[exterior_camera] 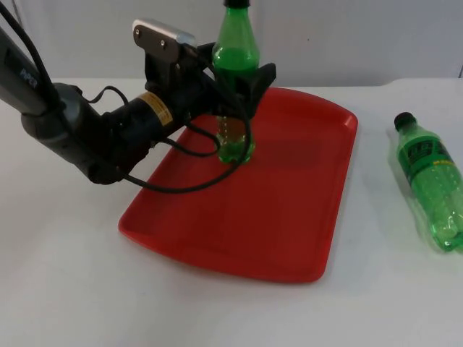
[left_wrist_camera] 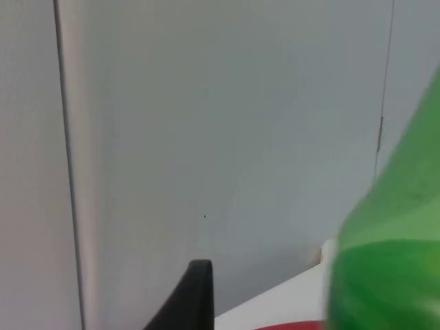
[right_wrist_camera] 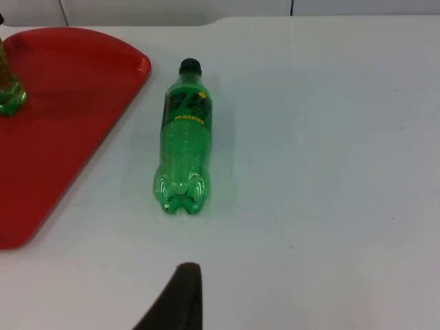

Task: Place the bottle upright on the tray.

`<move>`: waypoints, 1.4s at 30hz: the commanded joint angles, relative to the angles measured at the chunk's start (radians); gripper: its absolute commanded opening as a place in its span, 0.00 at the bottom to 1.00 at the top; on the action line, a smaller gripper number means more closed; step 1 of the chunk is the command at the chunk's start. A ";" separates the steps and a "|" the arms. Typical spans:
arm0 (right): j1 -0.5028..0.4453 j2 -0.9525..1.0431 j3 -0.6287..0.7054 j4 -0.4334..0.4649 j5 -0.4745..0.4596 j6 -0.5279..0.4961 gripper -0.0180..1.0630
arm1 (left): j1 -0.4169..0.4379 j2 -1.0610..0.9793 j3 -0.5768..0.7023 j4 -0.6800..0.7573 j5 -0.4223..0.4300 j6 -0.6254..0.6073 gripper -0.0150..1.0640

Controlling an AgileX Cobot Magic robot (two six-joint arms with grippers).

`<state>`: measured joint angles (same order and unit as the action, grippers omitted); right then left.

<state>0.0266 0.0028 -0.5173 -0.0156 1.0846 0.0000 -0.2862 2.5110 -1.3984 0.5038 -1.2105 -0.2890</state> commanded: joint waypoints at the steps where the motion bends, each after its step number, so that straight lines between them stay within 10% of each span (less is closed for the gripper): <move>1: -0.009 -0.003 0.002 -0.001 -0.006 -0.006 0.99 | -0.005 0.000 -0.003 0.009 -0.007 -0.007 0.99; 20: -0.009 -0.003 0.002 -0.001 -0.006 -0.007 0.99 | 0.060 0.000 -0.003 0.158 -0.011 -0.080 0.99; 42: -0.009 -0.003 0.002 -0.001 -0.006 -0.007 0.99 | 0.270 -0.094 -0.003 0.801 -0.011 -0.367 0.99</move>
<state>0.0266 0.0028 -0.5173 -0.0156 1.0846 0.0000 -0.0216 2.4375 -1.3984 1.2665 -1.2105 -0.6252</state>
